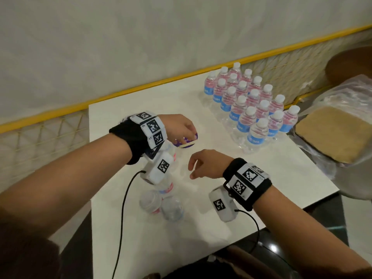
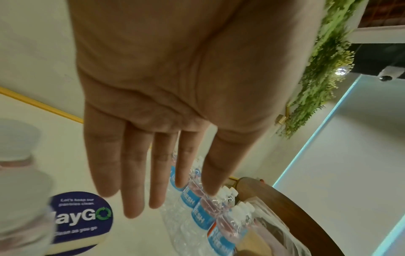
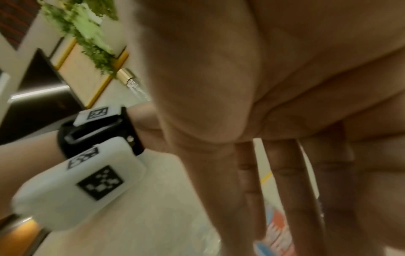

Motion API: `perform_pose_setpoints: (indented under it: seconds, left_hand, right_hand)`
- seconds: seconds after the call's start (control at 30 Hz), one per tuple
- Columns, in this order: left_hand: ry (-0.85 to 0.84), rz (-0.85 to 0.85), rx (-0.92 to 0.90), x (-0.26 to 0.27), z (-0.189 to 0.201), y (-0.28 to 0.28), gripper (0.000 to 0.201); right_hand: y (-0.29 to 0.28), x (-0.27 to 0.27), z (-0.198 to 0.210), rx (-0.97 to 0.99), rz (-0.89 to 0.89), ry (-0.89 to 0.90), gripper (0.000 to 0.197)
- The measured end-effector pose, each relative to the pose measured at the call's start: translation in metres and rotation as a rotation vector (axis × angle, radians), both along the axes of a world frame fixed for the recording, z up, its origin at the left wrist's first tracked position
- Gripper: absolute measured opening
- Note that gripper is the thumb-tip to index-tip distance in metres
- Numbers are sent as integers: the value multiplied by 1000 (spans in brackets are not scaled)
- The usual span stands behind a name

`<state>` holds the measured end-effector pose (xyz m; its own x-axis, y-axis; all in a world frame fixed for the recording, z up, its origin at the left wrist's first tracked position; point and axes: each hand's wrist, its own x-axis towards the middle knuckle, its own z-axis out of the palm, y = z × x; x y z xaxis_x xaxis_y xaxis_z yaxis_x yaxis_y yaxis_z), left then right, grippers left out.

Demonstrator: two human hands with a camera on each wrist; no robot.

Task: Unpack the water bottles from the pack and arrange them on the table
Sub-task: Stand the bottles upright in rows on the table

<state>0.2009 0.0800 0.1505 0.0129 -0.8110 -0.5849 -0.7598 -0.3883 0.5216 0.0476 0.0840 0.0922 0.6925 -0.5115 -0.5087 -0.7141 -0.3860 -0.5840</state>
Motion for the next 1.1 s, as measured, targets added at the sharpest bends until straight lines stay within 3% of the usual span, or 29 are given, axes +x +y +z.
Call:
perform_pose_setpoints:
  seconds: [0.17,0.6,0.9,1.1]
  left_hand:
    - [-279,-207,7,21,-7,52,34]
    - [-459,-413,59,24,-39,78,43]
    - [-446,-414,-117,5,-48,68,8]
    - [-329,-323,-171,-14,-53,38,12]
  right_hand:
    - [55,25,11,36,295,20,32]
    - [88,47,8,-124,330,97,43]
    - [87,38,3,-156,247,96,24]
    - [52,12,5,-186,162,158,18]
